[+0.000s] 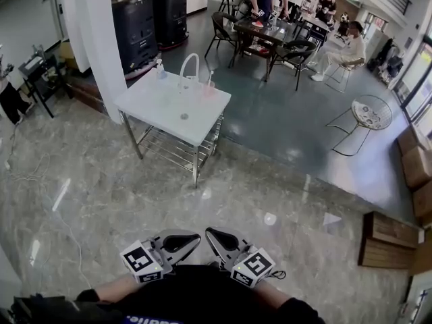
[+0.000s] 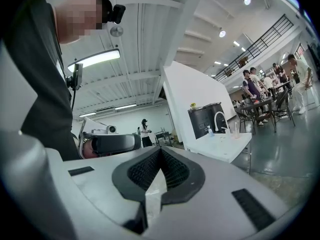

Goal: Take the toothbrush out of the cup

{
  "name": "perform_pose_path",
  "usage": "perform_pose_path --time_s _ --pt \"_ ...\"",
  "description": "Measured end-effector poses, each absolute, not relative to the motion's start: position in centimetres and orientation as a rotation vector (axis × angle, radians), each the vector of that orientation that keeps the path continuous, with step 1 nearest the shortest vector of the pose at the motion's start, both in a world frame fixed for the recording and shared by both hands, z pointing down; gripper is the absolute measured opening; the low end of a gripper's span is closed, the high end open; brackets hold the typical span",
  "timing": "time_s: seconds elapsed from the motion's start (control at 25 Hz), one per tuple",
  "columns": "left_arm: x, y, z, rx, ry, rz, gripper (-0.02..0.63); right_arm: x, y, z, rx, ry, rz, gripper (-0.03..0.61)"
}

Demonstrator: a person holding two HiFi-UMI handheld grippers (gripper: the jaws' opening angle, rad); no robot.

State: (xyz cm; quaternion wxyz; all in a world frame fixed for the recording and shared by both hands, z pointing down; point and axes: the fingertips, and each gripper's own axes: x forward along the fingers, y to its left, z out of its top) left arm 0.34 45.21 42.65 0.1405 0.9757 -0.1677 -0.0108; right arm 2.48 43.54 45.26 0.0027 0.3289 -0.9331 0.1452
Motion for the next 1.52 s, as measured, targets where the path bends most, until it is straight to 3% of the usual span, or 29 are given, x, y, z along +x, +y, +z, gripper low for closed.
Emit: perform_pose_path --time_s 1.52 --pt "6.3 43.9 44.3 2.749 -0.672 -0.021 -0.002 8.4 43.1 47.3 0.796 -2.973 0.507 0.011"
